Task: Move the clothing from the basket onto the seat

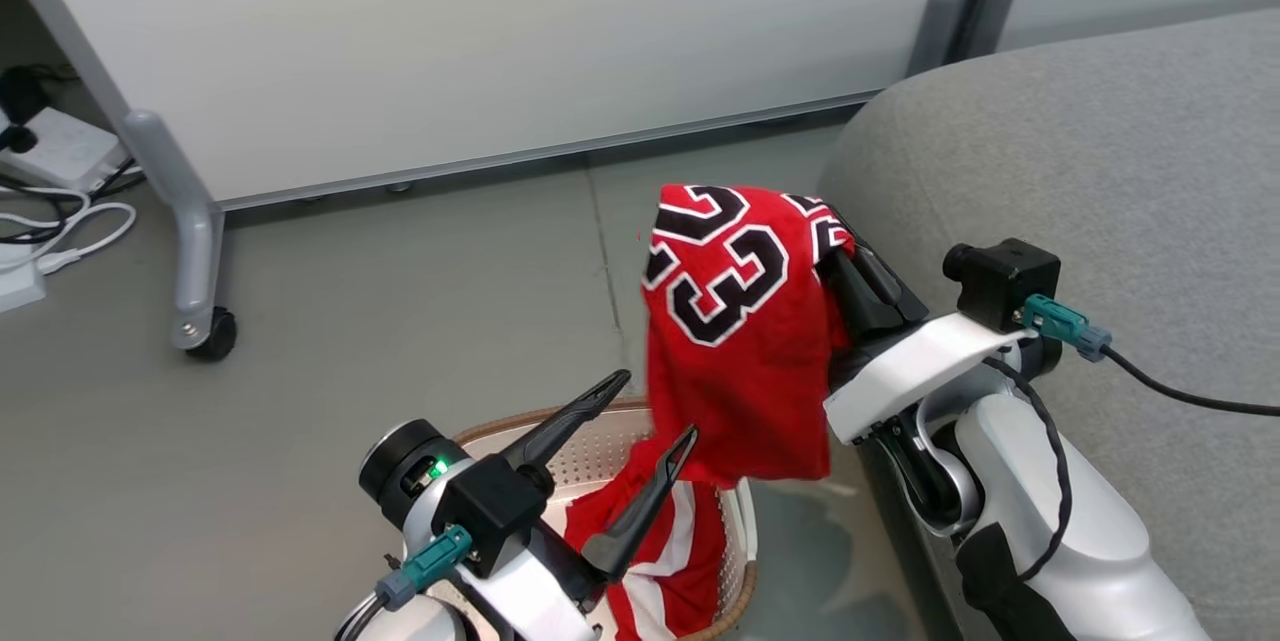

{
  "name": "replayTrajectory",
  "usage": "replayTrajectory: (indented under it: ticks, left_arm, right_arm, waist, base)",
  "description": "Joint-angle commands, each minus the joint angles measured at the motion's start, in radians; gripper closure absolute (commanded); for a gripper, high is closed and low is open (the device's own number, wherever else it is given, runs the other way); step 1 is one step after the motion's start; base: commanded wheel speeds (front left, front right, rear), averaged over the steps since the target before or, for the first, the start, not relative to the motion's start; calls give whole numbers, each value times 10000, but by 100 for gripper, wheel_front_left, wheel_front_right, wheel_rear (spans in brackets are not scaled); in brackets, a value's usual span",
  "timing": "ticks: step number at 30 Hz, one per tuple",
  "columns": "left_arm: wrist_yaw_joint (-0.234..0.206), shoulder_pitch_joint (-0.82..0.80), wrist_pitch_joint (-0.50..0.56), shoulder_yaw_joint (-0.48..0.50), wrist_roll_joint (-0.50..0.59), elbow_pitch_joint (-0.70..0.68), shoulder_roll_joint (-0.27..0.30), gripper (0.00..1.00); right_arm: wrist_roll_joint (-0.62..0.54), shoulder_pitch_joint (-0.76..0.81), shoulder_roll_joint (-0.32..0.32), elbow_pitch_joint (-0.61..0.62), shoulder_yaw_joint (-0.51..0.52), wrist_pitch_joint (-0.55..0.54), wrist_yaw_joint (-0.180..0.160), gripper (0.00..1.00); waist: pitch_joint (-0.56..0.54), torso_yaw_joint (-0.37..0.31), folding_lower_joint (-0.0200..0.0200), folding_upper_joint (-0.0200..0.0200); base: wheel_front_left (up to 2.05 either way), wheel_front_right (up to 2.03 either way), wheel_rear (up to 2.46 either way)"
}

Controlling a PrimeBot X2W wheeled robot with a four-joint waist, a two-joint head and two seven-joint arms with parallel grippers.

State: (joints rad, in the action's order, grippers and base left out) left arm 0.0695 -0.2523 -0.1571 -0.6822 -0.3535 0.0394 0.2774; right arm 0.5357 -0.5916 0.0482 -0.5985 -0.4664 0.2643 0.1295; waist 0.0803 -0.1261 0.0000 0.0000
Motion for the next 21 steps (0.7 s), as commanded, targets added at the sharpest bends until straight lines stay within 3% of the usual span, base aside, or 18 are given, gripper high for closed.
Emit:
replayTrajectory:
  ticks: [1,21]
  left_arm:
    - [7,49,8,12,16,-17,72,0]
    - [-92,-257,389,-215,331,-426,600,0]
  right_arm:
    - [-91,115,44,-50,74,30,23,100]
    - [-257,415,44,132,1218,31,23,100]
  waist:
    - [64,-198,0,0]
    - [1044,-2793,0,0]
  base:
    - [0,0,0]
    - [0,0,0]
